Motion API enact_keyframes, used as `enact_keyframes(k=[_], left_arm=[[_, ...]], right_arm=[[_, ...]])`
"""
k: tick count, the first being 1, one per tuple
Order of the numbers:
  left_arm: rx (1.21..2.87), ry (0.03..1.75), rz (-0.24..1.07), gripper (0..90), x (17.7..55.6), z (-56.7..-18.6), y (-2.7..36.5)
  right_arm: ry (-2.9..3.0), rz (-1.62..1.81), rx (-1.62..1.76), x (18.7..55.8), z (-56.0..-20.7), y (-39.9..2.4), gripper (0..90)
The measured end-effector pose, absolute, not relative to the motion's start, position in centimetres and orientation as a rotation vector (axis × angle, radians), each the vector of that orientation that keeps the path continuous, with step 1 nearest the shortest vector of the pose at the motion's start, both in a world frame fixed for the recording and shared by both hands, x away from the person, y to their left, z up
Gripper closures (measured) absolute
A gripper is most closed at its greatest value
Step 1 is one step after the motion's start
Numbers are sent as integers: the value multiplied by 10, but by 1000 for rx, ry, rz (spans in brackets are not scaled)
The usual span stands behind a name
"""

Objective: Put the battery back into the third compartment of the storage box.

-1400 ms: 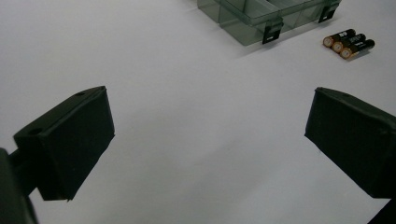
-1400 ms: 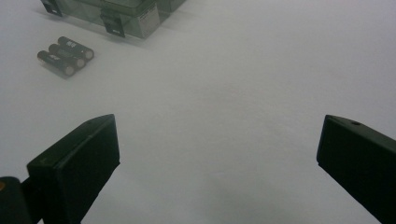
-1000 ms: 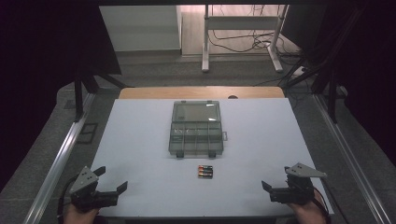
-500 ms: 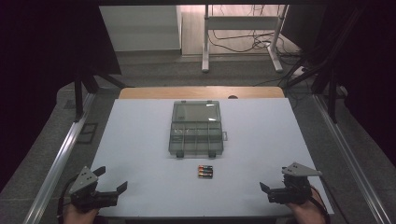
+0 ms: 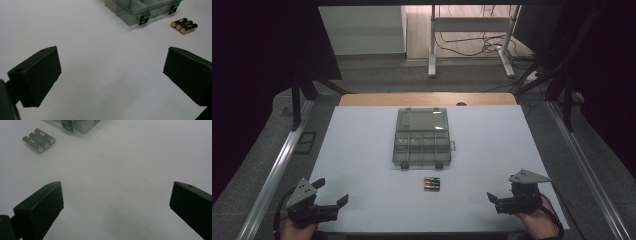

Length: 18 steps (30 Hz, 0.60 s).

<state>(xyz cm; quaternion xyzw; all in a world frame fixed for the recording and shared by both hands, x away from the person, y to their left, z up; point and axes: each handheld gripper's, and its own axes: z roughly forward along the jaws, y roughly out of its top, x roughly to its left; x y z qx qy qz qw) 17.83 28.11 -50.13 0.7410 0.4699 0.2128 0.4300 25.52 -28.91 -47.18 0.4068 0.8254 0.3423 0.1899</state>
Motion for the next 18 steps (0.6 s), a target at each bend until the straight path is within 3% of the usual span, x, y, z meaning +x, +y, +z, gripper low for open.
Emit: enact_keyframes(k=[18], left_arm=[[1851, 1180, 529, 9, 179, -501, 281]], right_arm=[[2396, 979, 1086, 279, -464, -260, 0]])
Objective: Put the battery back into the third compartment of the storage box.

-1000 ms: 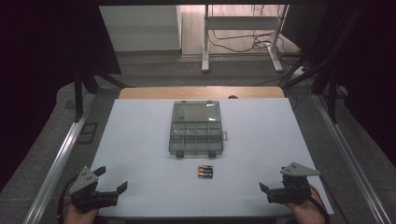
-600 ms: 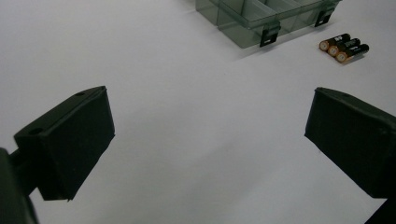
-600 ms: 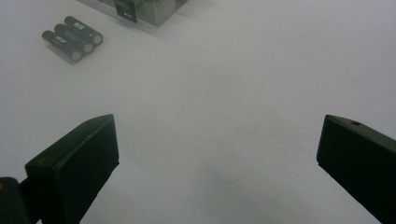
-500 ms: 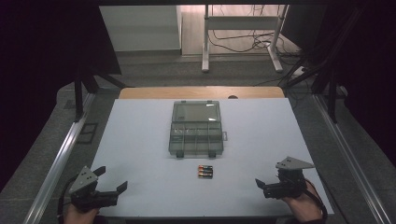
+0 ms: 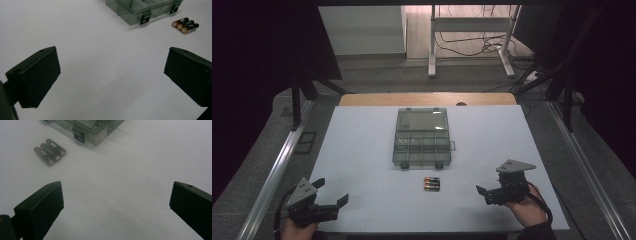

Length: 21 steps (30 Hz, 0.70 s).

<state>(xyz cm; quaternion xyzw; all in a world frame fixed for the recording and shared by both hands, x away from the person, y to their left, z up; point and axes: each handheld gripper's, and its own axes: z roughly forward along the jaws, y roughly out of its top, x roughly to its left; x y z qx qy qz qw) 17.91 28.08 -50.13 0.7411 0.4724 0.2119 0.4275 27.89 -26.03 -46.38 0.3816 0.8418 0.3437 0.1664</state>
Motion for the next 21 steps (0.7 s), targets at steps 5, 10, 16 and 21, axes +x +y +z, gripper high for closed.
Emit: enact_keyframes(k=[5, 10, 16, 21], left_arm=[[1850, 1180, 529, 9, 179, -501, 281], [1850, 1180, 528, 9, 179, -501, 281], [1853, 1181, 528, 9, 179, -501, 281], [1855, 1181, 528, 9, 180, -501, 280]], right_arm=[[2419, 985, 1068, 286, -462, -251, 0], [2437, 990, 1050, 295, -461, -242, 0], [2466, 988, 1036, 305, -461, -232, 0], [2523, 946, 1024, 314, -461, -218, 0]])
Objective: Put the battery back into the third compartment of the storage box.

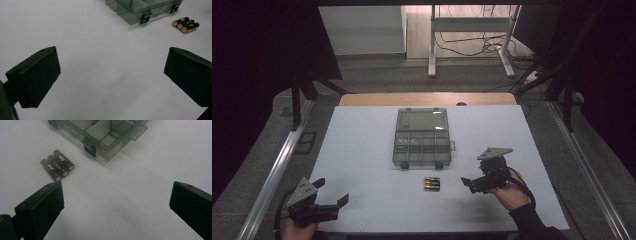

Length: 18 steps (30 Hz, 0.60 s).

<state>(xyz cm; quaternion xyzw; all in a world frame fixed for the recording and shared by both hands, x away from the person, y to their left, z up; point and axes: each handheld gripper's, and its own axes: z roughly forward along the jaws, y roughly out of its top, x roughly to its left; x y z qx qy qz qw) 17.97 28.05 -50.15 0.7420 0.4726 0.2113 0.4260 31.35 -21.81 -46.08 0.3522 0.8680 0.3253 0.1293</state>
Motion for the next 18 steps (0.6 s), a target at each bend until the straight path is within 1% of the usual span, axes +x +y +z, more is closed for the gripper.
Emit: enact_keyframes(k=[13, 15, 16, 18], left_arm=[[1866, 1174, 529, 12, 180, -501, 279], [1868, 1173, 530, 12, 180, -501, 279], [1869, 1172, 530, 12, 180, -501, 279], [1871, 1170, 530, 13, 180, -501, 279]], right_arm=[[2645, 867, 1023, 328, -467, -190, 4], [2659, 859, 1006, 330, -466, -183, 50], [2659, 859, 1006, 330, -466, -183, 50], [2667, 851, 996, 331, -466, -177, 97]])
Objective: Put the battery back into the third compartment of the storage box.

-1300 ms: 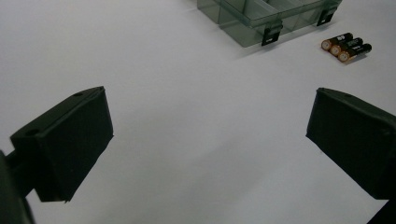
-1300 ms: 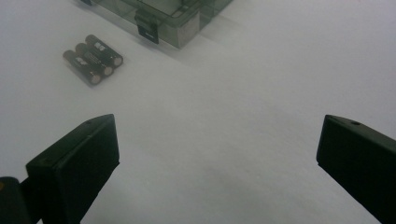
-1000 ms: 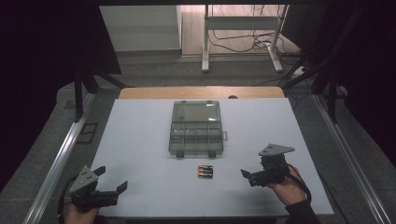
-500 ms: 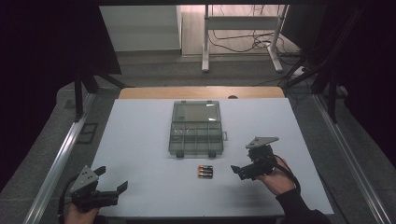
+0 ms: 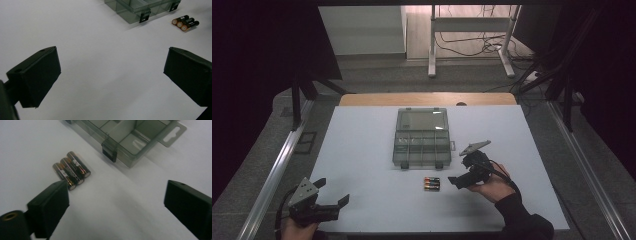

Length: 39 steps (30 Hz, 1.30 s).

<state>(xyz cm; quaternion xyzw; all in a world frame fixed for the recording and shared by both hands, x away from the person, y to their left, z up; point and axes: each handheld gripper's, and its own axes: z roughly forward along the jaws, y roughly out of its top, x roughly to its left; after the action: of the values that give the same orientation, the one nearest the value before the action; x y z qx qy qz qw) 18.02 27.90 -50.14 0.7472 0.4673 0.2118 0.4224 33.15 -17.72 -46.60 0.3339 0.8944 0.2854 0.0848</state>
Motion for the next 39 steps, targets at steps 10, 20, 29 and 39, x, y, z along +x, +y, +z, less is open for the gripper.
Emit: enact_keyframes(k=[10, 20, 29, 39], left_arm=[[1880, 1162, 532, 15, 180, -501, 278], [1888, 1154, 534, 16, 180, -501, 277], [1891, 1150, 532, 17, 180, -501, 277], [1894, 1148, 530, 17, 181, -501, 277]], right_arm=[[2835, 811, 863, 345, -470, -143, 438], [2900, 737, 746, 351, -481, -113, 592], [2936, 665, 671, 356, -495, -101, 671], [2939, 591, 635, 358, -505, -96, 761]])
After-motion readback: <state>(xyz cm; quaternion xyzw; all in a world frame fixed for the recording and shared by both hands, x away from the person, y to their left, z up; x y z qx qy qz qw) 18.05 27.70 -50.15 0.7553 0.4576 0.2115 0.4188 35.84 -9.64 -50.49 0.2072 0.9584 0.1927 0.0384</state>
